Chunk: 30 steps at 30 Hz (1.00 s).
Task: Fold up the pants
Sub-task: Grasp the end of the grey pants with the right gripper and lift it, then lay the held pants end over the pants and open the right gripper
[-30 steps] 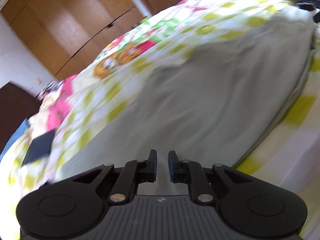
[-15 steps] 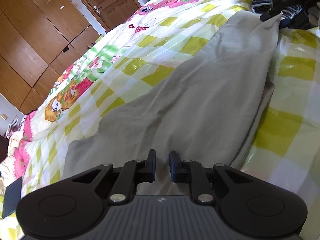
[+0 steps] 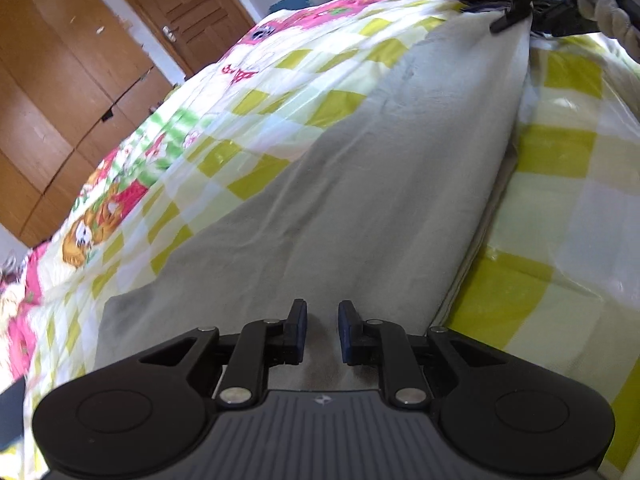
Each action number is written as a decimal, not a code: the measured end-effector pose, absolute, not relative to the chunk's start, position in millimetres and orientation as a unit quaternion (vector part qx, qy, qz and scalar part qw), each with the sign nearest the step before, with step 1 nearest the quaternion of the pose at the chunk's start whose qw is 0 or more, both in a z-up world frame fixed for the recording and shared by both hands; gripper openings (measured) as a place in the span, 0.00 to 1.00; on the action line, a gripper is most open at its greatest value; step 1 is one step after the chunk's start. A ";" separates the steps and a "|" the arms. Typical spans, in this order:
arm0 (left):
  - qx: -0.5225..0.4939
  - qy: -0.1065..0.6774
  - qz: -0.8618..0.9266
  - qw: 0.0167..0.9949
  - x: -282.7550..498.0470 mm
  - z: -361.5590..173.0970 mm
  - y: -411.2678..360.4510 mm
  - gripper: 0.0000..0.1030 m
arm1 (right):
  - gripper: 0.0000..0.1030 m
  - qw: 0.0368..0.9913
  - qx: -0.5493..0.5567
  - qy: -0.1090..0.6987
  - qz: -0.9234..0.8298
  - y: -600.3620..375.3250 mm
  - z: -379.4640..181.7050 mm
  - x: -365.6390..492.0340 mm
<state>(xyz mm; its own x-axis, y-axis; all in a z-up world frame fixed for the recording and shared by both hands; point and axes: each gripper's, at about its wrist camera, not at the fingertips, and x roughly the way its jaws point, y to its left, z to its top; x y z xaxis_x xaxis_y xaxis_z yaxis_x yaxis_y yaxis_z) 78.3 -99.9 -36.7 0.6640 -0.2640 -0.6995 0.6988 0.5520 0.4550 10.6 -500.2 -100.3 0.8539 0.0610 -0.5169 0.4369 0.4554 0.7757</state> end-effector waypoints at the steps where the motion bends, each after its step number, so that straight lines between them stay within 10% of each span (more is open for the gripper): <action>1: 0.379 0.288 -0.290 0.830 77.4 -37.7 -100.4 0.30 | 0.04 0.822 0.502 0.242 -0.118 -498.5 -97.5 8.9; 19: 0.245 0.284 -0.213 0.902 73.7 -25.1 -3.5 0.42 | 0.04 0.938 0.241 0.236 0.079 -299.2 53.5 96.0; 30: 0.193 0.304 -0.049 0.932 66.2 -36.0 138.6 0.48 | 0.04 0.897 -0.034 0.333 0.288 7.4 -8.4 145.1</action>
<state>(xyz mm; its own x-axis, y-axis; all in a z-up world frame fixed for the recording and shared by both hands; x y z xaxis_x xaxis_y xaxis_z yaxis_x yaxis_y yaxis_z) 66.2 138.6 -36.0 0.8109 0.0263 -0.5846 0.2085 0.9205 0.3305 145.1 7.4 -8.4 0.6123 0.4934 -0.6177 -0.5387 0.8323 0.1307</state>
